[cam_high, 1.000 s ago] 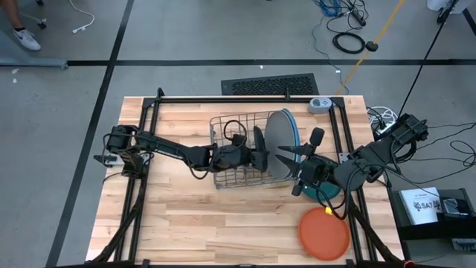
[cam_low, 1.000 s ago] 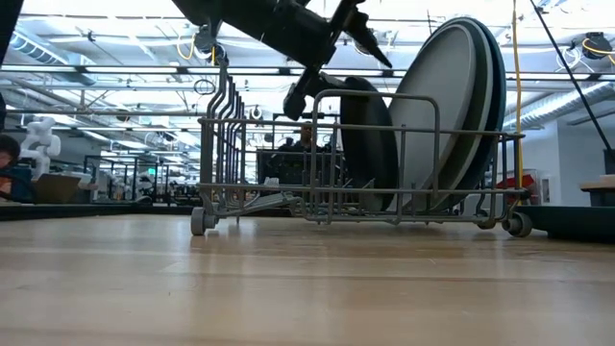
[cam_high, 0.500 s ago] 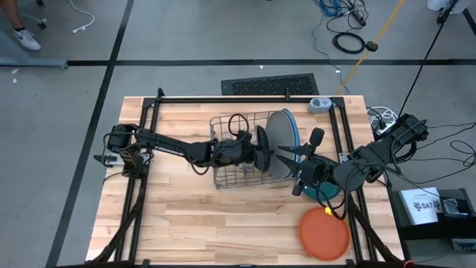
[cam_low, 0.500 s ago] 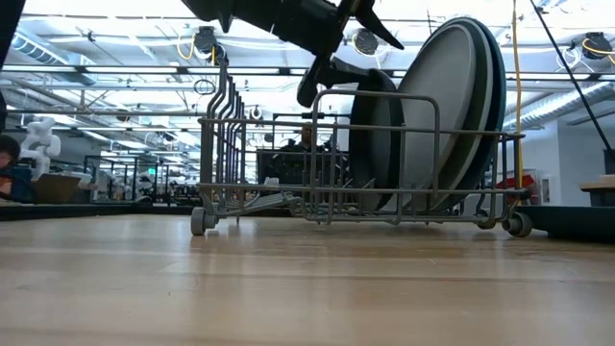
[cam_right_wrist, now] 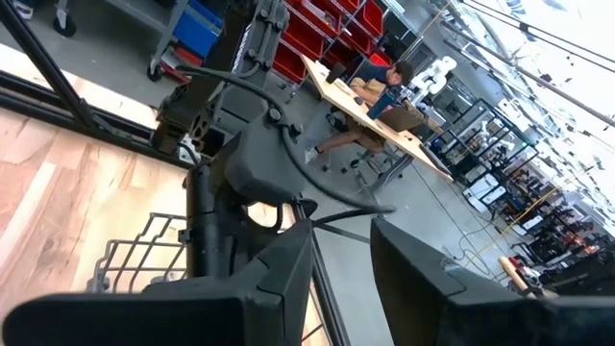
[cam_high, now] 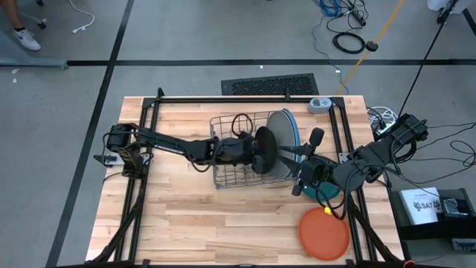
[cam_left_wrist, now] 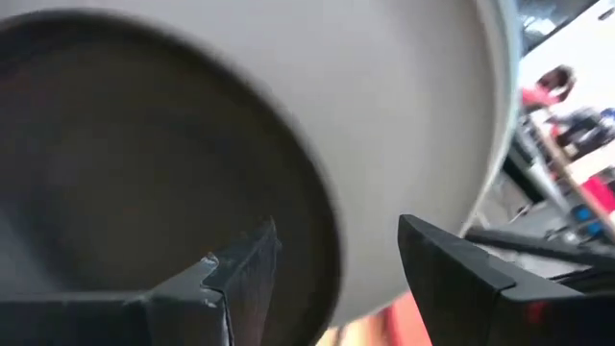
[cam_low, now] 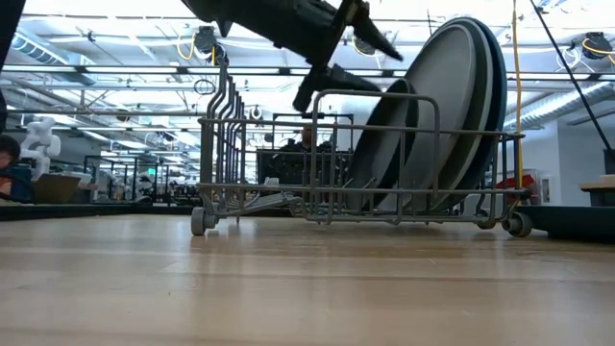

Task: Sort dishes
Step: Put the black plate into the dish rack, then put the dark green plate into the dish rack

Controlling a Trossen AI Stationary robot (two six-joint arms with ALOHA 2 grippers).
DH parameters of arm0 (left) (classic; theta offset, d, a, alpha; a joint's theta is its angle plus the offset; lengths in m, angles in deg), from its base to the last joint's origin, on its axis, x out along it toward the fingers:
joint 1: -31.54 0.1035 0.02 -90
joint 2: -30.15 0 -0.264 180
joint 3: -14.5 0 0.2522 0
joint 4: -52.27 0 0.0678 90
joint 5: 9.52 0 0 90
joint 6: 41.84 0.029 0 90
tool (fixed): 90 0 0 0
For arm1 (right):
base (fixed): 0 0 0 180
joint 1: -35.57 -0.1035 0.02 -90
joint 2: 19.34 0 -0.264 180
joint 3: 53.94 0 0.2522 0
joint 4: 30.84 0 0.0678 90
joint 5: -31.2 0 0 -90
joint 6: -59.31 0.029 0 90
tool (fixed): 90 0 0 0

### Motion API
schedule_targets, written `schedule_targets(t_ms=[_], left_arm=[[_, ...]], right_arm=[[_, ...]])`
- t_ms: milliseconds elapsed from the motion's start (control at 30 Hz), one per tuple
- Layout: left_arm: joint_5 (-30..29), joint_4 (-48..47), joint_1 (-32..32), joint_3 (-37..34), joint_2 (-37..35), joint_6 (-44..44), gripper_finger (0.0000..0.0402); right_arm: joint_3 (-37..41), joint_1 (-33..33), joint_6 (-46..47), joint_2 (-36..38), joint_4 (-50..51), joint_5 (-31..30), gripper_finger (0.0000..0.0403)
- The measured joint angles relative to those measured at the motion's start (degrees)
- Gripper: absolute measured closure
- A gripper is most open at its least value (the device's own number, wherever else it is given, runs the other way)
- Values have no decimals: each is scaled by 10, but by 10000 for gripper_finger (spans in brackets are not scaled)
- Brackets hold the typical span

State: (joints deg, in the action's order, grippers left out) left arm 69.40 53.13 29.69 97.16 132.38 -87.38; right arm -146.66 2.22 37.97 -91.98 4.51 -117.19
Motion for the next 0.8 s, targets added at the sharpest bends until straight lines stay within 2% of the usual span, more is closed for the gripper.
schedule_targets(t_ms=[100, 267, 467, 700, 800], left_arm=[[0, -36, 0, 0, 0, 0, 184], [0, -24, 0, 0, -9, 32, 184], [-18, -62, -6, 0, -71, 116, 184], [-165, -152, -65, -1, -168, 243, 184], [-230, -186, -100, -2, -202, 286, 185]], right_arm=[[0, 1, 7, 0, 7, 0, 300], [0, 7, 12, 0, 9, 0, 300], [0, 8, 32, 0, 35, 0, 300], [0, 1, 73, 0, 66, -47, 300], [0, -3, 99, 0, 73, -49, 300]])
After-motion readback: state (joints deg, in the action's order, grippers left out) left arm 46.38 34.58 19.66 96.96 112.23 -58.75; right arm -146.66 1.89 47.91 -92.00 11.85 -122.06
